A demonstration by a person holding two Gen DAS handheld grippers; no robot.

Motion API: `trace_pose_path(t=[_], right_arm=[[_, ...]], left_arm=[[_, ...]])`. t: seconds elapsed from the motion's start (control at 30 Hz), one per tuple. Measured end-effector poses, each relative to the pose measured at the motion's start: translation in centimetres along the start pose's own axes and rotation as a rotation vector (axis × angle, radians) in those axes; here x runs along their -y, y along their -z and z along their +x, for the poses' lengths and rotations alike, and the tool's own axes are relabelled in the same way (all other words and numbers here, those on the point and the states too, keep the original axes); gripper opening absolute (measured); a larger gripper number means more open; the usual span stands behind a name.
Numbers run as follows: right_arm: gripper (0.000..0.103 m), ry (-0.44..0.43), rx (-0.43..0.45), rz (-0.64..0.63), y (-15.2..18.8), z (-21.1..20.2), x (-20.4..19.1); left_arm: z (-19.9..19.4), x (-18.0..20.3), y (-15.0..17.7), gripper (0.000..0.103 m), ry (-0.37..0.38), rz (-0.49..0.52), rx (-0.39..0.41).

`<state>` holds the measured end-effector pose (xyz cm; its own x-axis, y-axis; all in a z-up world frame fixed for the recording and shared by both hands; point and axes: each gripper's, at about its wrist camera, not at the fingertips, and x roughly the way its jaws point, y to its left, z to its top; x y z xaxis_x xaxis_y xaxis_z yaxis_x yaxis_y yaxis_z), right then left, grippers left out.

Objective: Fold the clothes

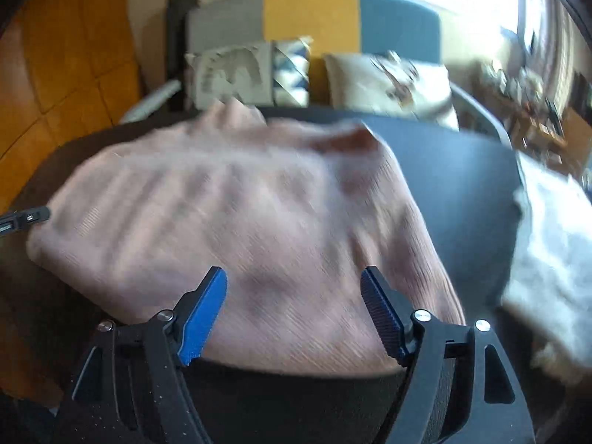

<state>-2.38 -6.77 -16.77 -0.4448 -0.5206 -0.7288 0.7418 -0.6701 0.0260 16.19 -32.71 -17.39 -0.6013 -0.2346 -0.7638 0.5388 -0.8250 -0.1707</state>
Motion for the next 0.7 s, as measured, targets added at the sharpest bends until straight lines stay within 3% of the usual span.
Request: trace_pose_path(t=[0.2, 0.3, 0.33, 0.43, 0.5, 0.63, 0.7], right_arm=[[0.078, -0.126, 0.009, -0.041, -3.6, 3.6, -4.3], [0.078, -0.121, -0.059, -0.08, -3.9, 6.9, -5.2], [0.078, -0.115, -0.084, -0.089, -3.9, 8.0, -5.2], [0.079, -0.1, -0.078, -0.034, -3.8, 8.4, -2.1], [0.079, -0.075, -0.072, 0.01, -3.8, 8.2, -0.1], [0.079, -0.099, -0.107, 0.002, -4.8, 7.8, 0.2], [0.079, -0.096, -0.095, 0.002, -5.7, 6.8, 0.1]], left_arm=[[2.0, 3.7, -2.0, 0.019, 0.041, 0.092, 0.007], [4.7, 4.3, -2.6, 0.019, 0.036, 0.1, -0.04], [5.7, 4.0, -2.6, 0.019, 0.023, 0.097, -0.058], [6.6, 1.6, -2.5, 0.021, 0.089, 0.038, -0.035], [6.6, 0.7, -2.4, 0.021, 0.07, 0.044, -0.028], [6.9, -0.2, -3.3, 0.021, 0.055, 0.007, -0.065], [6.6, 0.3, -3.8, 0.021, 0.014, 0.013, -0.07]])
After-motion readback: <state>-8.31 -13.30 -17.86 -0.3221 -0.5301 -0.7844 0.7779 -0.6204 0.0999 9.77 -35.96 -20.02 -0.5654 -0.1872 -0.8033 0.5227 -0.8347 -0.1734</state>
